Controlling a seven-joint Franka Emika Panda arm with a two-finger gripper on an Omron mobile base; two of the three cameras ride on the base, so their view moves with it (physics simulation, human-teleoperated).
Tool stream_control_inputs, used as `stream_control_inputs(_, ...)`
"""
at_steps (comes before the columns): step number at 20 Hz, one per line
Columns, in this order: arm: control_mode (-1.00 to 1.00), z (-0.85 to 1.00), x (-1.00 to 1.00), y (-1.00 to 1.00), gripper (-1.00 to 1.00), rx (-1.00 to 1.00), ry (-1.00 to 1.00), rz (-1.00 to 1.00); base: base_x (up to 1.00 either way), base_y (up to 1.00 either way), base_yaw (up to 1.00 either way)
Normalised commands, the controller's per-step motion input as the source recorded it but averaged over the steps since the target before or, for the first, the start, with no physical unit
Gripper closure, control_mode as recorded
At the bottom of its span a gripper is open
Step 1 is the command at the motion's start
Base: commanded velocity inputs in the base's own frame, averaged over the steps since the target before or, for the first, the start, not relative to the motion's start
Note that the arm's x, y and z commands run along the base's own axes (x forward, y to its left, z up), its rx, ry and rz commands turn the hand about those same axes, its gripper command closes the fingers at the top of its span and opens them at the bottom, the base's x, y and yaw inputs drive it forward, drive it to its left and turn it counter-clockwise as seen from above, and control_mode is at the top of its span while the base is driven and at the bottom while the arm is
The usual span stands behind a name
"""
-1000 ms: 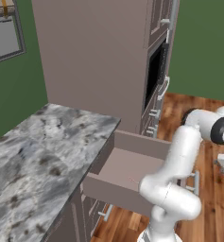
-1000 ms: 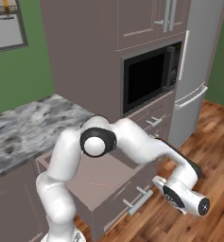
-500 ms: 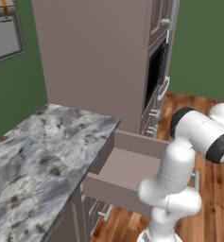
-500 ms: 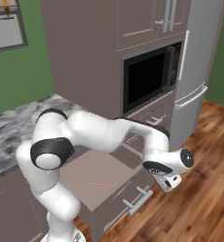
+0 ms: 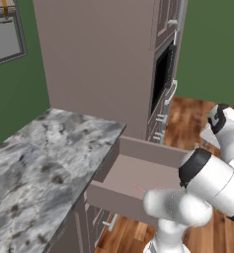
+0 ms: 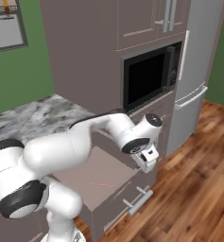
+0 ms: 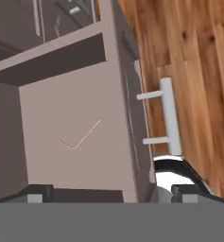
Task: Take a straw from the drawer in front and place it inside the glass cup on the dining counter.
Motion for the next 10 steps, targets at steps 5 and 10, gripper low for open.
stream_control_inputs(5, -1.0, 0.0, 0.0, 0.87, -1.0, -0.17, 0.05, 0.0, 0.0, 0.0, 0.0)
stream_control_inputs(10, -1.0, 0.0, 0.0, 0.95, -1.0, -0.17, 0.0, 0.03, 0.0, 0.0, 0.0)
